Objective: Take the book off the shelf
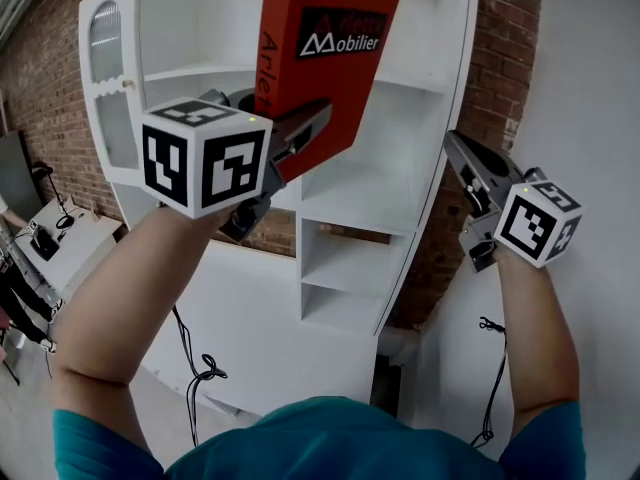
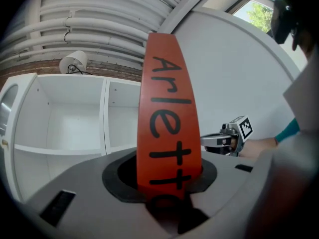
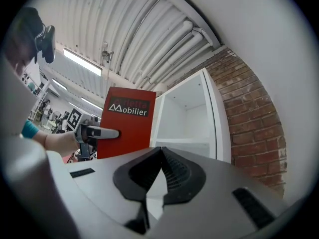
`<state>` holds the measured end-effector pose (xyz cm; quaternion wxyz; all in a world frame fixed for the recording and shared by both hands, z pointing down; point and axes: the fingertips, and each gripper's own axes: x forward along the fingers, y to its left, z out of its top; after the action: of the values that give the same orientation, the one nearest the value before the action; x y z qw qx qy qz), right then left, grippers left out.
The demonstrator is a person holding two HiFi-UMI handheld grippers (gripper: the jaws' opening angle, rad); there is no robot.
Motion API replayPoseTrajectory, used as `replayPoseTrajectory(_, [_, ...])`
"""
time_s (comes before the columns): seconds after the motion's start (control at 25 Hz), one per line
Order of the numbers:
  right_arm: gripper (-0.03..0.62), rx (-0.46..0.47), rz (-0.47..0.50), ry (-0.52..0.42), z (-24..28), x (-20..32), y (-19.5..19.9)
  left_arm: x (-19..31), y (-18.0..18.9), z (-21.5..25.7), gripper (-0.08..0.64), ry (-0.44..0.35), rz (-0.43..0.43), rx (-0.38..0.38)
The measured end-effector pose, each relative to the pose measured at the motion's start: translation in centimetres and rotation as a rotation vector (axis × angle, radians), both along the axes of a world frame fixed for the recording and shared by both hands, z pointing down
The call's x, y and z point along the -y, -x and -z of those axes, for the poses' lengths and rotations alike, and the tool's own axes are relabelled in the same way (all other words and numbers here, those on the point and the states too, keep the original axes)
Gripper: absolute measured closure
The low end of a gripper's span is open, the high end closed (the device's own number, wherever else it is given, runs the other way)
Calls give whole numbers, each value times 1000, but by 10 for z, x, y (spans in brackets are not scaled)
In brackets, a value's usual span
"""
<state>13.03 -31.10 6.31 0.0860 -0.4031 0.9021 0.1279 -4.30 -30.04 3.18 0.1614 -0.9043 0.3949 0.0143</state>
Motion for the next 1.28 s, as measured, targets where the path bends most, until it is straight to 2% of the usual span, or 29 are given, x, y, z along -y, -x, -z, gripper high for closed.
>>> replayPoseTrajectory(0.28, [571, 3, 64, 41, -56, -1, 11, -6, 3, -102, 396, 50, -71, 24])
replayPoseTrajectory(0.6, [571, -30, 105, 82, -121, -12, 19, -15, 9, -205, 396, 111, -169, -32])
replayPoseTrajectory(0.76, [571, -39, 127, 132, -148, -8, 24, -8, 9, -241, 396, 182, -216, -61])
replayPoseTrajectory(0.96, [571, -14, 168, 201, -210, -9, 24, -10, 6, -309, 396, 221, -236, -46])
replayPoseTrajectory(1.12, [571, -10, 151, 267, -256, -4, 18, -10, 3, -349, 396, 272, -267, -54])
replayPoseTrajectory(1.28, [571, 14, 141, 348, -307, -2, 14, -7, 6, -390, 396, 330, -259, -69])
